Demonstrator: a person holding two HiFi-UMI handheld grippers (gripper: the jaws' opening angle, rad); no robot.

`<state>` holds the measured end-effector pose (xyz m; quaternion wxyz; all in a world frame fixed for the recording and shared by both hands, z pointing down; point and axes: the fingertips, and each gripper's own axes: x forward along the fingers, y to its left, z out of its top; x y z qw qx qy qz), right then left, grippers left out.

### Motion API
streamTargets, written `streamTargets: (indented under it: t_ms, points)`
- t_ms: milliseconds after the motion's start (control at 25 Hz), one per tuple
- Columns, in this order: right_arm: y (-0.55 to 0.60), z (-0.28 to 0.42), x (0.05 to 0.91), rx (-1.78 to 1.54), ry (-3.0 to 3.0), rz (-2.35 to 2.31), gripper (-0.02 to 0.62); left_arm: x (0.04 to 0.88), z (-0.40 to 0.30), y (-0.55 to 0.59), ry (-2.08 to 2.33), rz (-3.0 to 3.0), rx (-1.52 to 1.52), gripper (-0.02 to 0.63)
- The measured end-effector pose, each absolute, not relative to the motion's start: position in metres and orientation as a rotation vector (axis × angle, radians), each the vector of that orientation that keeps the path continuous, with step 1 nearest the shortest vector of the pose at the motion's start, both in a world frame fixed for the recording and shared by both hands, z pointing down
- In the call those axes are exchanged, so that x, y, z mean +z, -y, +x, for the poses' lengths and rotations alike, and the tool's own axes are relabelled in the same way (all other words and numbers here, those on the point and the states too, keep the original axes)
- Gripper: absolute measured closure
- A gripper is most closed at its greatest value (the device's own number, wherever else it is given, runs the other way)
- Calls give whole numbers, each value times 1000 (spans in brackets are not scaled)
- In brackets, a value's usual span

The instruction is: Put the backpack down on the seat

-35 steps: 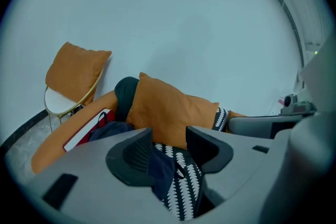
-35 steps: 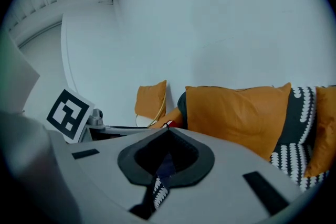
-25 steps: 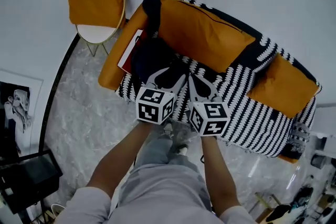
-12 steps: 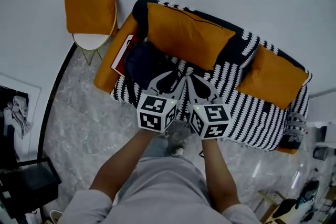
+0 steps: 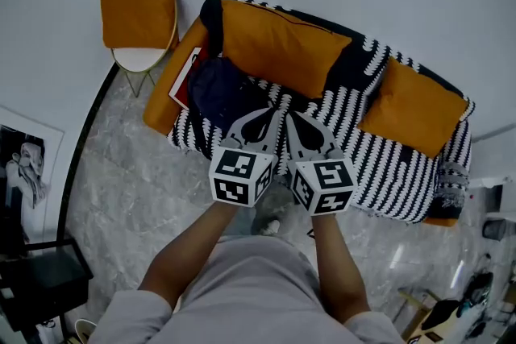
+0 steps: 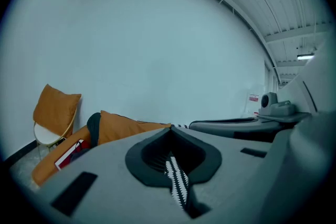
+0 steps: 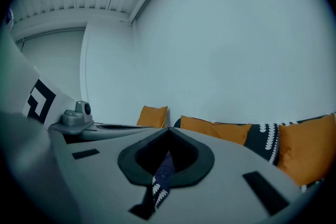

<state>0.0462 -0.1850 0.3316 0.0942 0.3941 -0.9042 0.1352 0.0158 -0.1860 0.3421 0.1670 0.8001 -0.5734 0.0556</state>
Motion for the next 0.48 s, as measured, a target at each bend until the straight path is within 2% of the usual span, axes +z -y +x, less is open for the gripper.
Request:
streamTargets:
  t_ms: [480]
  points:
    - [160,64,332,367,2669,1160,594,340,34,163,1645,2266,148,601]
